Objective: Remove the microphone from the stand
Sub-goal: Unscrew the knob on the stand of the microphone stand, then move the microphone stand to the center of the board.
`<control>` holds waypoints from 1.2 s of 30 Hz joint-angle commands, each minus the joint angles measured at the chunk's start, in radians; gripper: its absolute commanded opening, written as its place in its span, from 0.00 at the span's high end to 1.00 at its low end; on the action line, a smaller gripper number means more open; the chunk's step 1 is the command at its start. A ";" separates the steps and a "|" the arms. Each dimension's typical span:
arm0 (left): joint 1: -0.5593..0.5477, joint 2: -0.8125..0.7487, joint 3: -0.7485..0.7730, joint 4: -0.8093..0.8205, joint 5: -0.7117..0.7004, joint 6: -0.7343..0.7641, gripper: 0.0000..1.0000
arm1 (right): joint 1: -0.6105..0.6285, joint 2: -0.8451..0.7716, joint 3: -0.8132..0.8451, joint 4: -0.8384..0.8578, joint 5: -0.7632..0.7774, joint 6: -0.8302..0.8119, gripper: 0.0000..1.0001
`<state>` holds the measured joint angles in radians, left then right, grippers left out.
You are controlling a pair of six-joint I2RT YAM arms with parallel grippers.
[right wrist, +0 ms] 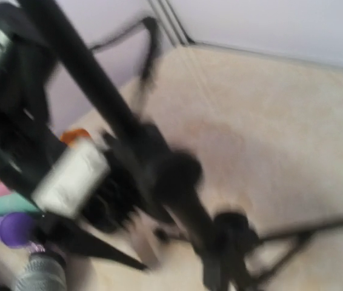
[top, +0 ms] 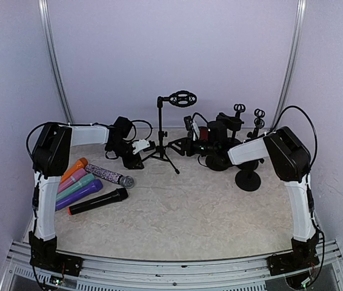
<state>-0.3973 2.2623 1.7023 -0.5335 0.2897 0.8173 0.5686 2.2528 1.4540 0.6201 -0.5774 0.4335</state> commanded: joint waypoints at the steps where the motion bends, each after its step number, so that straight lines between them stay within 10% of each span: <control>1: 0.050 -0.091 -0.020 -0.060 0.131 -0.059 0.51 | 0.047 -0.036 -0.109 -0.033 0.127 -0.041 0.54; 17: 0.048 -0.121 0.039 -0.152 0.265 -0.143 0.47 | 0.228 0.001 -0.172 -0.029 0.289 -0.008 0.64; 36: 0.071 -0.162 0.083 -0.151 0.367 -0.222 0.42 | 0.123 -0.021 -0.007 -0.206 0.390 -0.134 0.44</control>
<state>-0.3325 2.1468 1.7592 -0.6743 0.6258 0.6022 0.6842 2.2337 1.4223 0.4652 -0.2005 0.3473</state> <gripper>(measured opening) 0.580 0.563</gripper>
